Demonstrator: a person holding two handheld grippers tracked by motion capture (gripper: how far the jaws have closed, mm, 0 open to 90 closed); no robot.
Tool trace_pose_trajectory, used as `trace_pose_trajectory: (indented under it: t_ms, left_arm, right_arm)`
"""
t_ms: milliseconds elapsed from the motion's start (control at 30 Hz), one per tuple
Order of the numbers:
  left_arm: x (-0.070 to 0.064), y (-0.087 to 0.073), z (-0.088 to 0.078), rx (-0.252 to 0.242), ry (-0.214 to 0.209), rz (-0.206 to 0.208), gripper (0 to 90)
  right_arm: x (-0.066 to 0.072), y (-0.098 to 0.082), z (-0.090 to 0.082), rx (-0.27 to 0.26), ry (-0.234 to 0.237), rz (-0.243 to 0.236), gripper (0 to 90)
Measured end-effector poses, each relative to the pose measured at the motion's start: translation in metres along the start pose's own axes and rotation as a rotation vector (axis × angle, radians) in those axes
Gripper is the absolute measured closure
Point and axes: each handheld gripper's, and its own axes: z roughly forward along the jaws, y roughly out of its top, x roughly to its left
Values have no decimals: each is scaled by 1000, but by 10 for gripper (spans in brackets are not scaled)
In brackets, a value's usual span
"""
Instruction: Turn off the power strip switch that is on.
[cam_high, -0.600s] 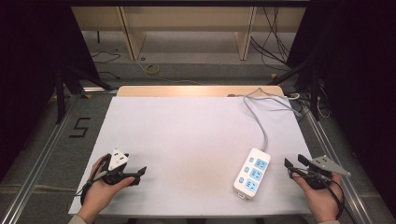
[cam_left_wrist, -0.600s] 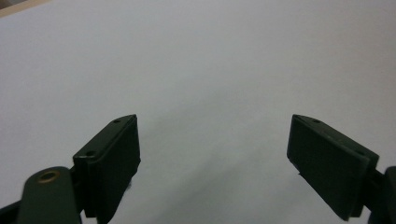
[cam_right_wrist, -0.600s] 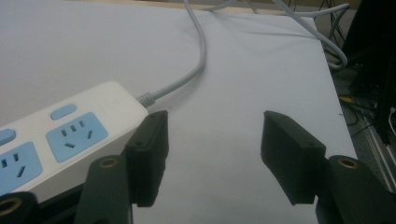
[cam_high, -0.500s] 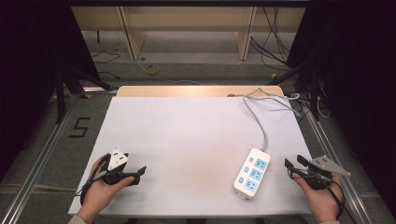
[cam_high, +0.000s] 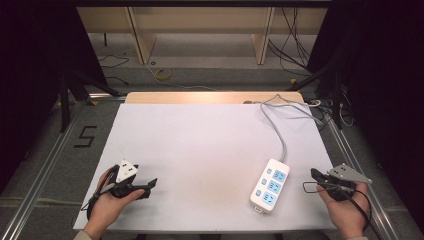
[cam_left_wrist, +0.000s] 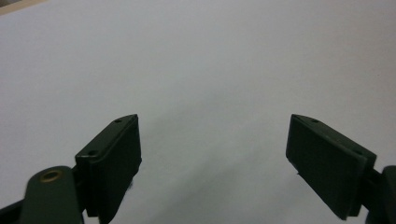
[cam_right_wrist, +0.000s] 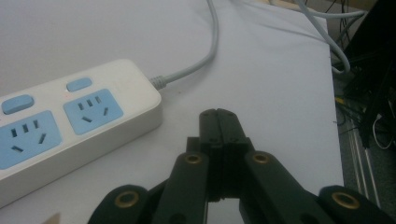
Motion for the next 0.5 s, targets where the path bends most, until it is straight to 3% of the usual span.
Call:
trace_pose_trajectory:
  t_ms: [500]
  left_arm:
    - [-1, 1, 0, -8, 3, 2, 185]
  right_arm:
    - [9, 13, -1, 46, 45, -27, 900]
